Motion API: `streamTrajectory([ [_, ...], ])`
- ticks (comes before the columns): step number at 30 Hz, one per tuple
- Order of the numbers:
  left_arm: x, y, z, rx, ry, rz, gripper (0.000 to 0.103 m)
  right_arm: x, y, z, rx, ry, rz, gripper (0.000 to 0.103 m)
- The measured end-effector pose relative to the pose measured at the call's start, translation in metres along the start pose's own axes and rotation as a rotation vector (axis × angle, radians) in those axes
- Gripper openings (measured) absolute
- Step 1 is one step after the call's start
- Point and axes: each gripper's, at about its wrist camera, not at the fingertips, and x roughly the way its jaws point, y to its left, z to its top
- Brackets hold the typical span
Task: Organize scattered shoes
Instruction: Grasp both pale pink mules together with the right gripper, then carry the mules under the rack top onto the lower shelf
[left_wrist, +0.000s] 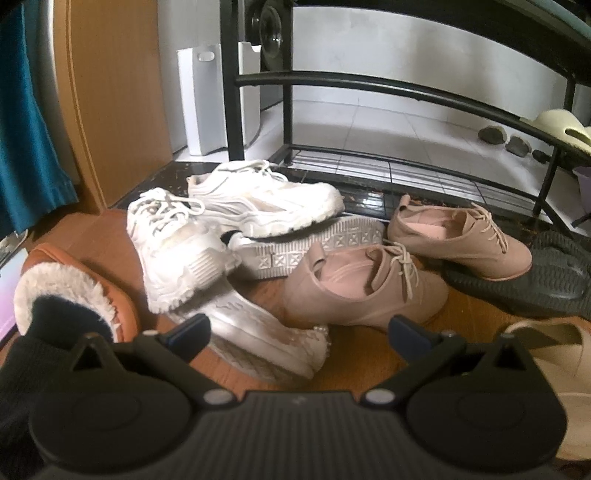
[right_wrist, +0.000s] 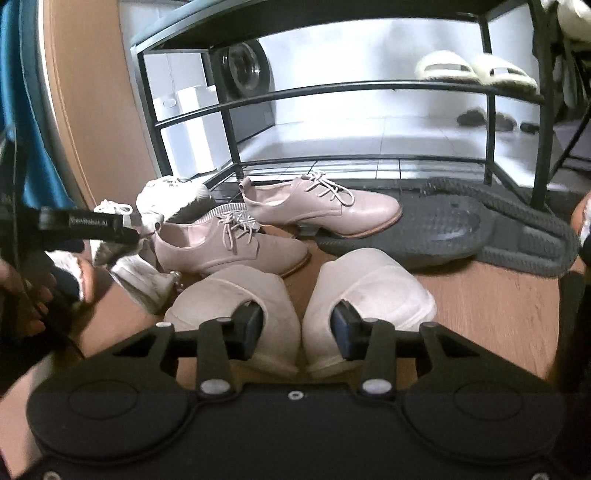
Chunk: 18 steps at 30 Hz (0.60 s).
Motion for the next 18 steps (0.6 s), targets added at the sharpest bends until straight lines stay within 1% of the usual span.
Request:
streamTrajectory([
  [6, -0.001, 0.000, 0.001, 0.000, -0.008, 0.000, 0.102, -0.019, -0.013, 0.008, 0.049, -0.033, 0.011, 0.041],
  [10, -0.002, -0.001, 0.001, 0.003, -0.012, -0.002, 0.102, -0.039, -0.014, 0.020, 0.032, -0.086, 0.038, 0.041],
  [13, -0.003, -0.002, 0.000, 0.007, -0.014, -0.003, 0.102, -0.058, -0.015, 0.036, -0.001, -0.145, 0.080, 0.041],
  [14, -0.003, -0.002, 0.000, 0.008, -0.014, -0.003, 0.102, -0.060, -0.014, 0.040, -0.008, -0.161, 0.085, 0.041],
  [18, -0.002, -0.003, -0.001, 0.011, -0.010, 0.001, 0.102, -0.069, -0.012, 0.065, -0.047, -0.270, 0.095, 0.041],
])
